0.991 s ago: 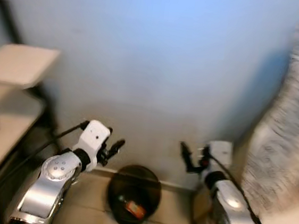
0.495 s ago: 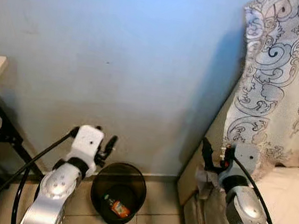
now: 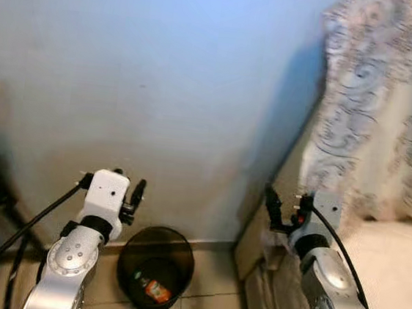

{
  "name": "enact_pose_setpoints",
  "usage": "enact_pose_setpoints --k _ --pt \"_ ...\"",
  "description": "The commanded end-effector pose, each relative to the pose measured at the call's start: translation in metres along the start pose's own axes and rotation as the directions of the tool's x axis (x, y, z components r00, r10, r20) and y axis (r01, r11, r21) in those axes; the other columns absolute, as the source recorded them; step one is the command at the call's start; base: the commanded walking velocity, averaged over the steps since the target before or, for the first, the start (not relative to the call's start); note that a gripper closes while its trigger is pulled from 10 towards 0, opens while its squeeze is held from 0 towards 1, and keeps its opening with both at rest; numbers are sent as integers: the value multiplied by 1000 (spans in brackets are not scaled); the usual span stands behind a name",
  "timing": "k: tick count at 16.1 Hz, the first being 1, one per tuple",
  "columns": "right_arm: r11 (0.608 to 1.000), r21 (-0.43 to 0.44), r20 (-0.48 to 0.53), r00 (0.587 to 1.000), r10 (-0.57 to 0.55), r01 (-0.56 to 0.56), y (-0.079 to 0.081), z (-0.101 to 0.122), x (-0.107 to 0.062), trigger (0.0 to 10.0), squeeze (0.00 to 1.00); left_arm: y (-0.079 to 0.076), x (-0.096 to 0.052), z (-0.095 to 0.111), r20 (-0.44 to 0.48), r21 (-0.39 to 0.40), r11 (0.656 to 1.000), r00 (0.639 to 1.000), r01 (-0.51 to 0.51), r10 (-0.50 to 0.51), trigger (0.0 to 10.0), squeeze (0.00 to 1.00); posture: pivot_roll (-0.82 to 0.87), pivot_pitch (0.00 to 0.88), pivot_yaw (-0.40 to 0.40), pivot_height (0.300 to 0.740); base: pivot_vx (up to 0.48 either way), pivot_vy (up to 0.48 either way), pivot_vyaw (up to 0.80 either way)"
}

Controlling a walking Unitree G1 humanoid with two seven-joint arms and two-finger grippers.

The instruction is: Clean up the room

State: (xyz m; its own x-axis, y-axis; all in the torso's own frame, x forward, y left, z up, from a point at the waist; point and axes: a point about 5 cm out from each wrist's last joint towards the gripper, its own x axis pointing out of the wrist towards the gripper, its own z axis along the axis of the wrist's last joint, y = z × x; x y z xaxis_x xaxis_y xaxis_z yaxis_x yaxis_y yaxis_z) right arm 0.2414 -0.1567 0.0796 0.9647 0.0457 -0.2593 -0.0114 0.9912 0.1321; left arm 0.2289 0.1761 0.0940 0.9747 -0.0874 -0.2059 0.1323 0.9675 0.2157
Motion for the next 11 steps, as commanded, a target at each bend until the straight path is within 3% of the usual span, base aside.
enact_pose_setpoints --k 1,5,11 --pt "999 17 -6 999 -48 48 -7 1 -3 10000 0 4 -2 4 4 5 1000 1000 -24 24 10000 0 35 0 -33 740 0 0 -775" --pt "995 19 -32 994 -101 102 -4 -4 0 10000 0 7 3 6 -2 60 998 1000 -5 5 10000 0 30 0 -4 740 0 0 -775" --pt "990 21 -37 990 -136 137 -5 -3 0 10000 0 9 10 7 -19 10 1000 1000 2 -2 10000 0 8 0 17 740 0 0 -771"
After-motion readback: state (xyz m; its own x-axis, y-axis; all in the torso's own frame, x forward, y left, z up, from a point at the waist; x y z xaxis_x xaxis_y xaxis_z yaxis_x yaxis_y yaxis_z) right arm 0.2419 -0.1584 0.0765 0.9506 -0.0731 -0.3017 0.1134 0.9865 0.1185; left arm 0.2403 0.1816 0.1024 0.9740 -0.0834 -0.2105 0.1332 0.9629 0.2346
